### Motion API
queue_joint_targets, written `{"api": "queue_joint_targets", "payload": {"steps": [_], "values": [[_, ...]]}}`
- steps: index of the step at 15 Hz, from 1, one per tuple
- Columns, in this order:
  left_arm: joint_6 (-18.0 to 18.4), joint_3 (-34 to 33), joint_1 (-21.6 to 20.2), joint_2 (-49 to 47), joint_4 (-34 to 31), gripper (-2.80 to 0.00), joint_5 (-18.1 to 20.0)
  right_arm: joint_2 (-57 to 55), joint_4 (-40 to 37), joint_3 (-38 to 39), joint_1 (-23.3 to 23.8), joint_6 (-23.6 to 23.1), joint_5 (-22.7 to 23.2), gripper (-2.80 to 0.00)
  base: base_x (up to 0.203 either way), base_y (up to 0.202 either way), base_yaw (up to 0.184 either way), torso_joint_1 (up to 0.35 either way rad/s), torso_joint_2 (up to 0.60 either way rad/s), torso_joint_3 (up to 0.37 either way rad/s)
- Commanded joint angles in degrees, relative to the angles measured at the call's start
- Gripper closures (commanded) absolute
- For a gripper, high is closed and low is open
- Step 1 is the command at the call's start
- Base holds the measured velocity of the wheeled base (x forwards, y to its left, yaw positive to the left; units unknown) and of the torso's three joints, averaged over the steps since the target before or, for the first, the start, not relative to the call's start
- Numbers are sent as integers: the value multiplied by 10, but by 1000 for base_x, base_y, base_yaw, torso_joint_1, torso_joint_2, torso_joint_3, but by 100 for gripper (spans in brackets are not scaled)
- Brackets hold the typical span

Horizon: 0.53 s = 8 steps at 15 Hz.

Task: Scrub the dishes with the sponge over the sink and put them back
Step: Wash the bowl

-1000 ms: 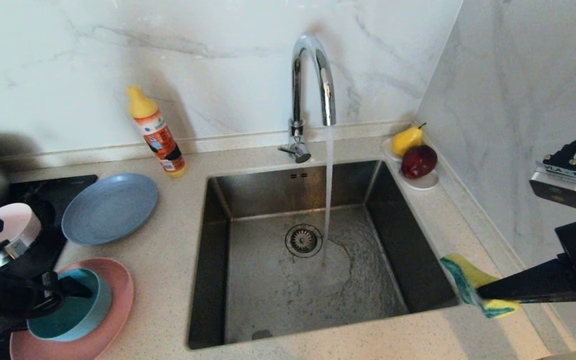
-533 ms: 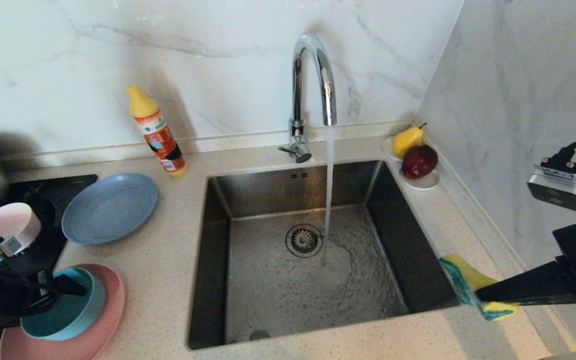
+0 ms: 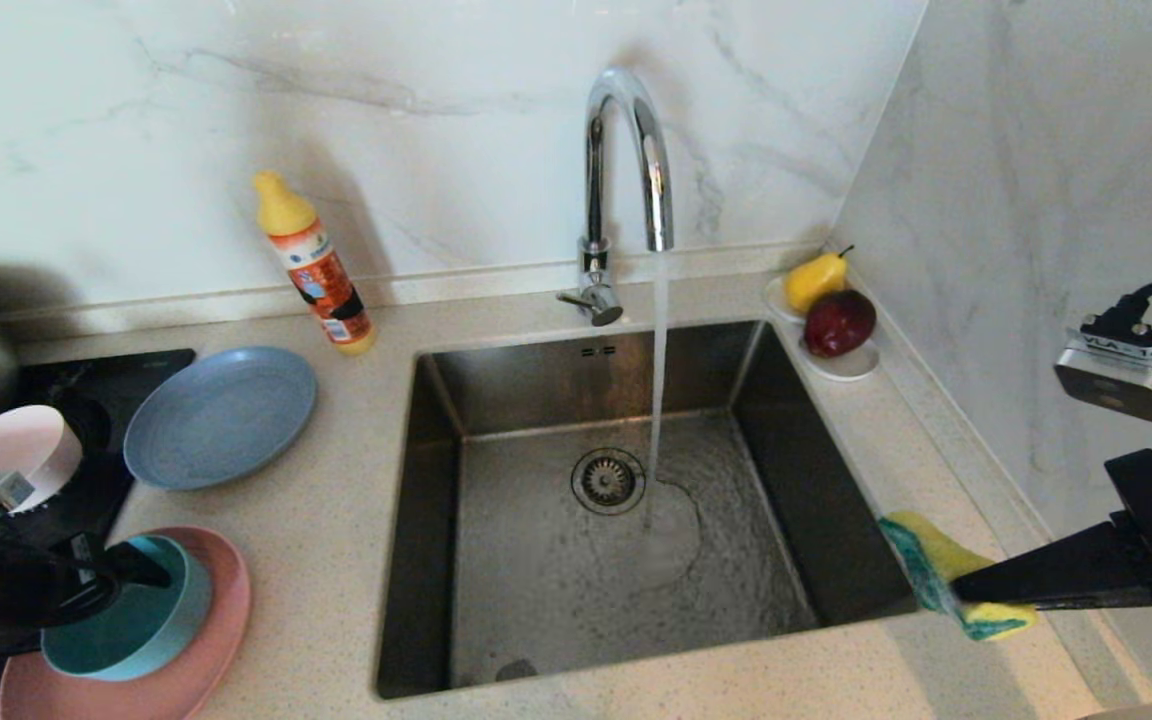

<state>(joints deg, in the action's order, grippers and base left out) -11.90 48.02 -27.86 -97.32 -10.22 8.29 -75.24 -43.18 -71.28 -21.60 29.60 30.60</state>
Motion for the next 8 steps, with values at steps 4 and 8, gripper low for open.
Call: {"api": "queue_joint_targets", "payload": {"steps": [4, 8], "values": [[-2, 4, 0, -2, -6, -280, 1, -2, -2, -8, 0, 1, 2, 0, 0, 0, 0, 0, 0, 0], [-7, 0, 0, -8, -6, -280, 2, -2, -2, -8, 0, 2, 2, 0, 0, 0, 0, 0, 0, 0]]}}
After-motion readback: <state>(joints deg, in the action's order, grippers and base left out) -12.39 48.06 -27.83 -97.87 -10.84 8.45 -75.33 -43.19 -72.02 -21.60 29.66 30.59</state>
